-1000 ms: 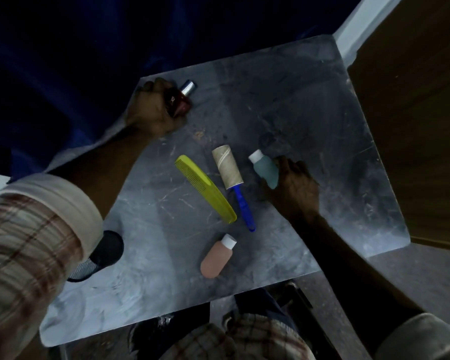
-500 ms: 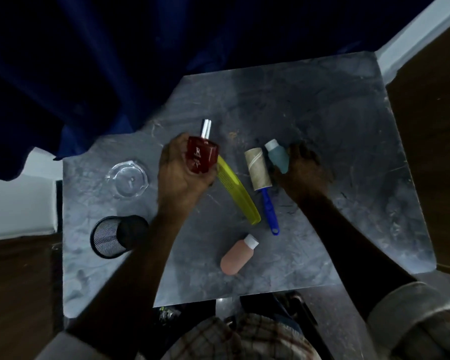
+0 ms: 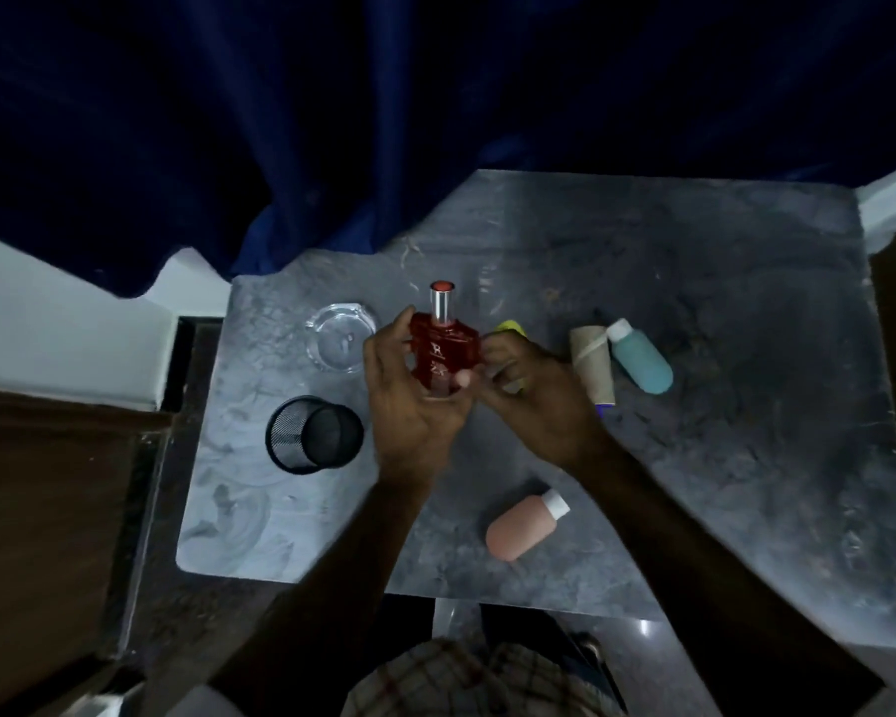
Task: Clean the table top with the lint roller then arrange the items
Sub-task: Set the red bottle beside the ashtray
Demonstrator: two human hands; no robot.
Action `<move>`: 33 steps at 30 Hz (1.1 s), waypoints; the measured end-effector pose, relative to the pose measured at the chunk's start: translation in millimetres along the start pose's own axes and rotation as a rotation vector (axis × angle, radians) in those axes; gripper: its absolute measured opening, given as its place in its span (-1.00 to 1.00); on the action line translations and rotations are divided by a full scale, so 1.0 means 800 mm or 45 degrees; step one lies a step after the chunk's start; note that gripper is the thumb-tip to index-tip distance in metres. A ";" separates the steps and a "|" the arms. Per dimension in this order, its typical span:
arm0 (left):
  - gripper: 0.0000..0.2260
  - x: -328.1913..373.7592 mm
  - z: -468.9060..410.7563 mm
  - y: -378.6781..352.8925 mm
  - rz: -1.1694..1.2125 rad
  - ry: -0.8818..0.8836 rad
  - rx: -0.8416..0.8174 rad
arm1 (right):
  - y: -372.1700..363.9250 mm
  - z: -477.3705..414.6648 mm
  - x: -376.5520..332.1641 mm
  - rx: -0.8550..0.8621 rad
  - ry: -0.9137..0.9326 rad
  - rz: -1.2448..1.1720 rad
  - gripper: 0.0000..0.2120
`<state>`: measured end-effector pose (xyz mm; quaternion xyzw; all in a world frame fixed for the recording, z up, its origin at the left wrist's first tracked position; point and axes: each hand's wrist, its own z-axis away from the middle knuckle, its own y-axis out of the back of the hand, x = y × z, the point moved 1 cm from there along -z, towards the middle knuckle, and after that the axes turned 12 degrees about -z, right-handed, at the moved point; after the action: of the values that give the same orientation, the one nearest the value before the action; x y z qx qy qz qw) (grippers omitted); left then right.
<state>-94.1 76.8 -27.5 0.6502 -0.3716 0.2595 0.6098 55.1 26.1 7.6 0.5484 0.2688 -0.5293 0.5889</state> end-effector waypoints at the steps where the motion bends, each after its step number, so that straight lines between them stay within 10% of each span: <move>1: -0.26 0.000 -0.002 0.001 0.011 0.009 0.020 | -0.013 -0.007 -0.004 -0.006 0.010 0.037 -0.61; 33: -0.37 -0.001 -0.027 0.012 0.232 0.337 -0.081 | -0.057 -0.113 0.033 -0.047 0.247 0.318 -0.69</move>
<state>-99.8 98.5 -19.8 0.5541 -0.3536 0.3853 0.6477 44.8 108.8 -55.4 0.6150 0.2639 -0.3916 0.6315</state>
